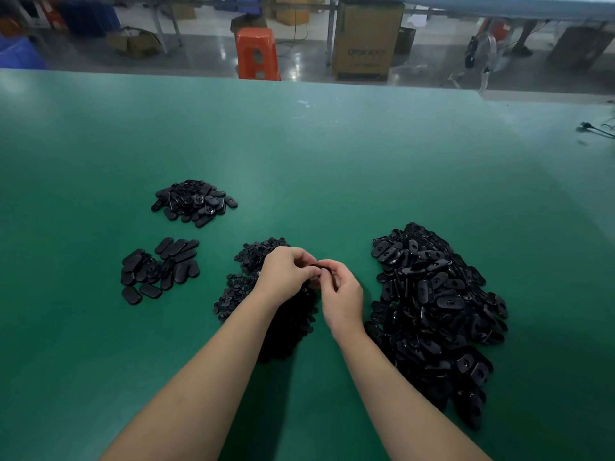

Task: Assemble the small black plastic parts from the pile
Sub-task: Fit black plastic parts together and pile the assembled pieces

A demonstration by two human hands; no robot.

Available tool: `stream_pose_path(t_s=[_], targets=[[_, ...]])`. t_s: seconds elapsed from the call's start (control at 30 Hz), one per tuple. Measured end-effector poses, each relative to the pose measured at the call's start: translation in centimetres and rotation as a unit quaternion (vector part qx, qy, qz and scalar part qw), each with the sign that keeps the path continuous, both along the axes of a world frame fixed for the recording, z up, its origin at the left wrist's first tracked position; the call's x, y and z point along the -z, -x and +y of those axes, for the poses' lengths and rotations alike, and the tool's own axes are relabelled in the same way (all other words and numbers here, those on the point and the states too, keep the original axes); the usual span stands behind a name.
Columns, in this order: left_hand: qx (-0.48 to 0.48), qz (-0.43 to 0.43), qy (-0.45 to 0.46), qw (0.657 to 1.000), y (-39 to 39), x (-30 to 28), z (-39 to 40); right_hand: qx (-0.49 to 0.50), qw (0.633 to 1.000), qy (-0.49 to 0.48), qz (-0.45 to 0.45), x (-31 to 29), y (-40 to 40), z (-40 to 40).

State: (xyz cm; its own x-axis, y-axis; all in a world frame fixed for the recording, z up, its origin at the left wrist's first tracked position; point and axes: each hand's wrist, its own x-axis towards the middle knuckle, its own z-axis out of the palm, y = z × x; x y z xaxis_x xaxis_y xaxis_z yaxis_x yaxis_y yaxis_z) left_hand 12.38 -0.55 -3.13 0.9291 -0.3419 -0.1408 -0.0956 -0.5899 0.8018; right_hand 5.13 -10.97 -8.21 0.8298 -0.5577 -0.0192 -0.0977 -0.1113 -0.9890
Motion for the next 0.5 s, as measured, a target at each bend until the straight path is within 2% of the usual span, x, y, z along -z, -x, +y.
stream_pose_path(t_s=[0.23, 0.5], targets=[[0.007, 0.036, 0.027, 0.999, 0.25, 0.55, 0.39, -0.005, 1.000, -0.005, -0.001, -0.10, -0.01, -0.01], [0.011, 0.026, -0.010, 1.000, 0.07, 0.39, 0.30, -0.004, 1.000, -0.003, 0.000, -0.11, -0.03, -0.11]])
